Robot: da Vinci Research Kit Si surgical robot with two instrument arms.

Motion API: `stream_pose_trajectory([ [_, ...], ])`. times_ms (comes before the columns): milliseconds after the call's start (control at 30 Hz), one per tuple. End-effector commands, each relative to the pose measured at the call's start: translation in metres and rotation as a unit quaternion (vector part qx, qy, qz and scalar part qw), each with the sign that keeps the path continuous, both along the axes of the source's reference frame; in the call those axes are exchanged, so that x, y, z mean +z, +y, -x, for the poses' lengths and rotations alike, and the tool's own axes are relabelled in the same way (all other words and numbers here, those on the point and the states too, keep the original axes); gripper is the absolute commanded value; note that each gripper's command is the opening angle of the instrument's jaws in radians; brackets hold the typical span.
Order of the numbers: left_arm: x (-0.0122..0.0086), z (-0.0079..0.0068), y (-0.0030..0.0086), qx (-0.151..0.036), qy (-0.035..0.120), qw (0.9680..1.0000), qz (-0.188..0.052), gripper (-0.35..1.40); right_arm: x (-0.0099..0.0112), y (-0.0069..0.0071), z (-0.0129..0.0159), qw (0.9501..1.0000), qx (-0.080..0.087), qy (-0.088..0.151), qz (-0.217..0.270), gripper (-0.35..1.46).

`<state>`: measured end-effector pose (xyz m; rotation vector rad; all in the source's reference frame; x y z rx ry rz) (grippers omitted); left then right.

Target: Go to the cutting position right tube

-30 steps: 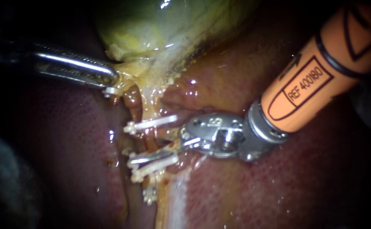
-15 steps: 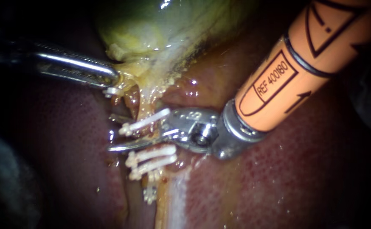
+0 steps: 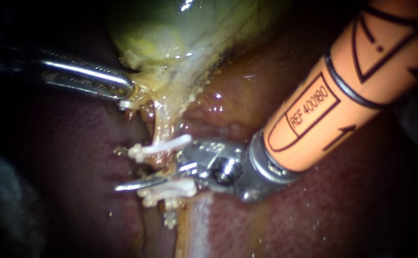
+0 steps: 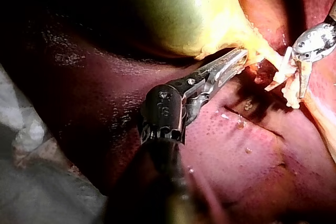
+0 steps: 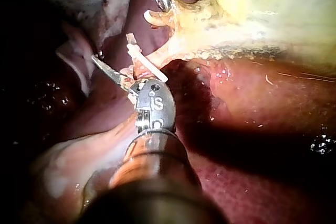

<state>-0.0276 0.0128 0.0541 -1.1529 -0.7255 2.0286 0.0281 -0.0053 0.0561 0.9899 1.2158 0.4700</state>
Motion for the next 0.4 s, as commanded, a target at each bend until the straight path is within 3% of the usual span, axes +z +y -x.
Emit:
stream_pose_trajectory([
  [33,0.0000,0.0000,0.0000,0.000,0.000,1.0000,0.000,-0.35,-0.0003,0.0002,0.0000,1.0000,0.004,0.000,-0.003,1.28],
  [400,0.0001,0.0000,0.0000,-0.001,0.001,1.0000,0.001,-0.35,-0.0006,0.0006,0.0002,1.0000,0.006,0.001,-0.008,1.28],
])
